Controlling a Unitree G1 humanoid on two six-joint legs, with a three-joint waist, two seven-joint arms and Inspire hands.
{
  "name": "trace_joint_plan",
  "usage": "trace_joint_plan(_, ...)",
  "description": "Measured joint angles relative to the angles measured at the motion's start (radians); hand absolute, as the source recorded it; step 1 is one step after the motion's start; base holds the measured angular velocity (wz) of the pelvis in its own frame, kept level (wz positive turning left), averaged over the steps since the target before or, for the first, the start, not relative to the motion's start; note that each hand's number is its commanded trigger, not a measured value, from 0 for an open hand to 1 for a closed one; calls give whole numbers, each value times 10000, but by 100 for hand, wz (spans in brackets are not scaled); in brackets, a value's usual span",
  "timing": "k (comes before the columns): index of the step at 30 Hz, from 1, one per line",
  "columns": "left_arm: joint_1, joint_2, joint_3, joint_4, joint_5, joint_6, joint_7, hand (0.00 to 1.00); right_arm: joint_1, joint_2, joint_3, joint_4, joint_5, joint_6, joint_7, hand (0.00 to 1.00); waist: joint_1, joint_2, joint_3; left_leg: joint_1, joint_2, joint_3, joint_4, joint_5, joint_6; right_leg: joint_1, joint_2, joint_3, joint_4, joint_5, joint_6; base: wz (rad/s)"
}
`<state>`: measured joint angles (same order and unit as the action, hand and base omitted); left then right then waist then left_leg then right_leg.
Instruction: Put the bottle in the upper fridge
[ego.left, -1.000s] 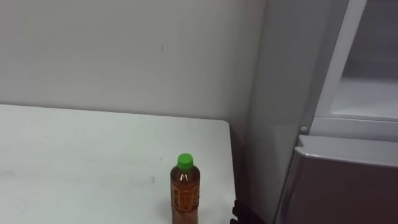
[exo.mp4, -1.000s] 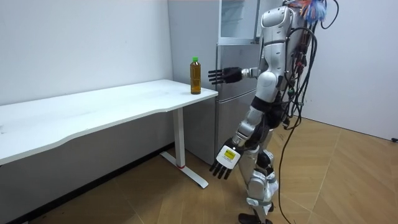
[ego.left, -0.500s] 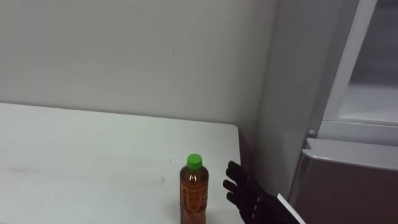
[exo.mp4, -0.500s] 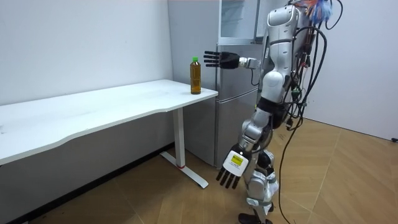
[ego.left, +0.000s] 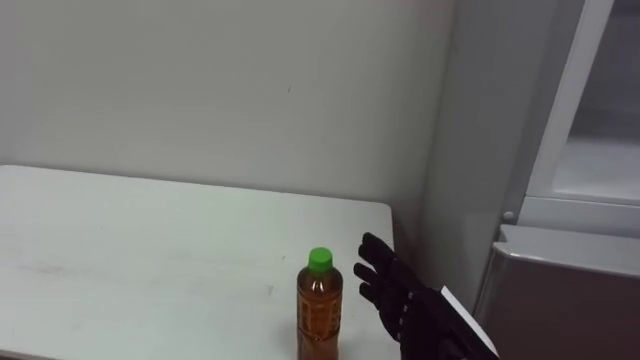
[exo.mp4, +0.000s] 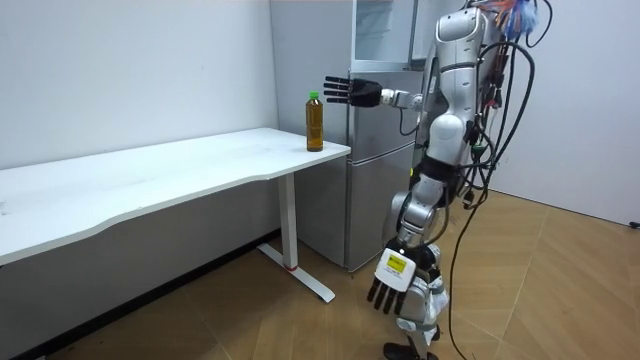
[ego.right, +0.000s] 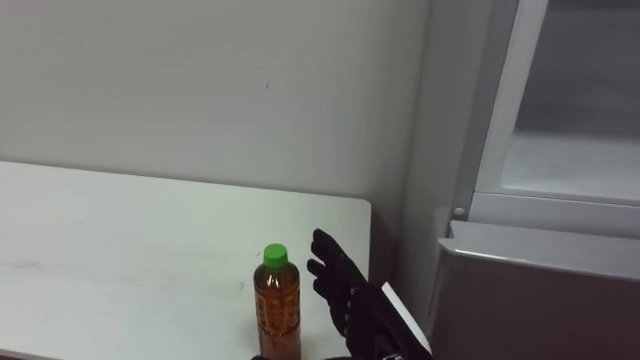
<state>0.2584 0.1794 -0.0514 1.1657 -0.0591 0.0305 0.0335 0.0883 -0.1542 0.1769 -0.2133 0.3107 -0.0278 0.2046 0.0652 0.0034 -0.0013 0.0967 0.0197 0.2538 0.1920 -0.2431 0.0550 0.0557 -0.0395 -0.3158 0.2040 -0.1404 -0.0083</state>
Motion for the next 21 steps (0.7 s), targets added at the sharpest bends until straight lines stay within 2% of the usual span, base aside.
trace_joint_plan(2, 3, 0, -12, 40, 341, 156, -49, 0, -147, -3, -8, -3, -32, 19, -189, 0, -5, -3, 0, -48, -4, -88, 52, -2, 3, 4, -24, -155, 12, 0, 1, 10)
trace_joint_plan(8, 16, -3, 5, 39, 911, 206, -80, 0, -719, -24, -19, -6, -67, 33, -636, 0, 7, -84, 21, -71, -16, -182, 108, 5, 14, 47, -47, -207, 15, -2, 3, 6)
trace_joint_plan(13, -48, -29, 3, 20, 1031, 332, -213, 0, -920, -60, -45, -3, -53, 33, -1017, 0, 5, -96, 25, -72, -70, -346, 135, 20, 57, 120, -122, -418, 37, -20, 32, 10)
trace_joint_plan(18, -1, -36, 2, 24, 1031, 344, -238, 0, -1176, -96, -47, -5, -40, 33, -1664, 0, 62, -102, 29, -137, -114, -386, 151, 39, 94, 85, -167, -442, 44, -22, 37, 2)
trace_joint_plan(21, 7, -39, -19, 9, 1021, 344, -257, 0, -1223, -99, -24, -5, -77, 33, -2053, 0, 229, -89, 28, -185, -116, -418, 200, 32, 108, 72, -177, -457, 58, -23, 38, 4)
